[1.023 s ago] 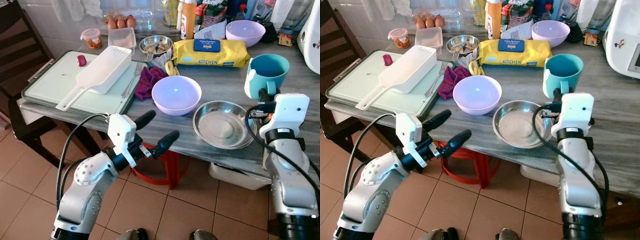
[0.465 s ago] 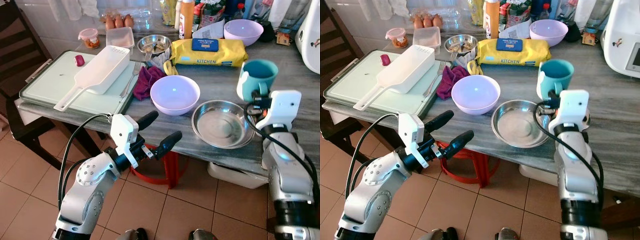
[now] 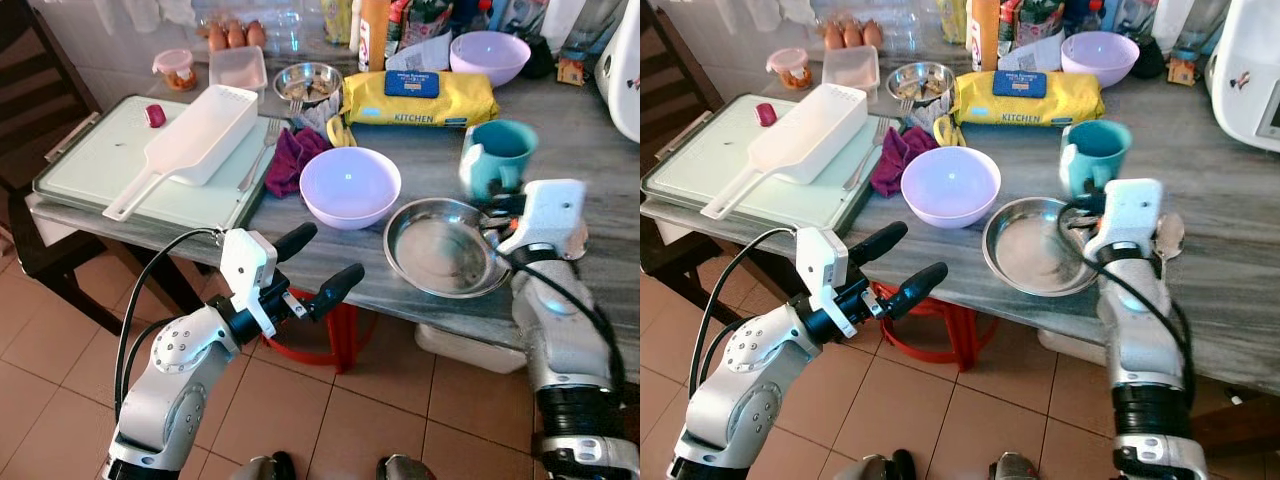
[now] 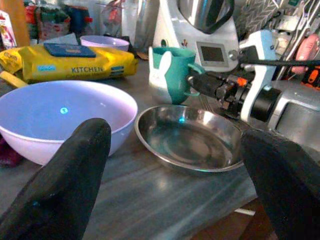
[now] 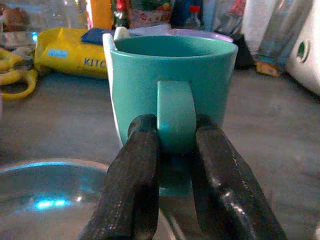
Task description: Setting the table
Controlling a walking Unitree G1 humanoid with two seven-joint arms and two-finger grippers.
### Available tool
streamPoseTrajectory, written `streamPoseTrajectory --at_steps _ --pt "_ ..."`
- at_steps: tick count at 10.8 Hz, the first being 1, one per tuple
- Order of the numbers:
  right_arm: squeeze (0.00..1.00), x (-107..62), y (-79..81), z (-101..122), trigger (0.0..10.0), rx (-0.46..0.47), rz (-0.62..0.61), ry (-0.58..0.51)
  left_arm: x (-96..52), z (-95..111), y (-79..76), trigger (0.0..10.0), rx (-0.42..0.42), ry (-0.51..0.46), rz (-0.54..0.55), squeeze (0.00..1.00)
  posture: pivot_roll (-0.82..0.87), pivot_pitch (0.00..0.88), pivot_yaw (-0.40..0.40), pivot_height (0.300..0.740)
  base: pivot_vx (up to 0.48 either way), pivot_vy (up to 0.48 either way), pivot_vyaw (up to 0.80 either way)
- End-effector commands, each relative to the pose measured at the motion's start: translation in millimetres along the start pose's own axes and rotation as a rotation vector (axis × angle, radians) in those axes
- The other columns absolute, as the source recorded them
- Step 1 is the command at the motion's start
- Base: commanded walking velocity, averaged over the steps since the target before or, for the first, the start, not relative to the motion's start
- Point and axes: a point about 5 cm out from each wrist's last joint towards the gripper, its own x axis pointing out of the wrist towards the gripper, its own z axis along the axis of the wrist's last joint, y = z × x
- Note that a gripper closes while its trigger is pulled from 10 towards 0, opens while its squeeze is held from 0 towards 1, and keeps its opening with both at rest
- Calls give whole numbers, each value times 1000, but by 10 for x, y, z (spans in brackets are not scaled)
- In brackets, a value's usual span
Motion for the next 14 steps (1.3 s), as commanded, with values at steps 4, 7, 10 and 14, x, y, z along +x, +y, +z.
streamPoseTrajectory --at_steps 4,7,10,14 --pt "0 28 88 -14 10000 10 46 -25 -37 33 -94 10000 -36 -1 -50 0 -135 214 63 740 0 0 0" --pt "0 56 88 -10 10000 2 55 -39 -63 -41 -129 10000 -63 34 -99 0 -133 213 64 740 0 0 0" --pt "227 66 143 -15 10000 12 81 -46 -37 -93 -43 10000 -51 39 -68 0 -139 208 62 740 0 0 0" --pt "1000 37 103 -23 10000 18 74 -51 -9 -124 -19 10000 -39 38 -67 0 -154 205 63 740 0 0 0"
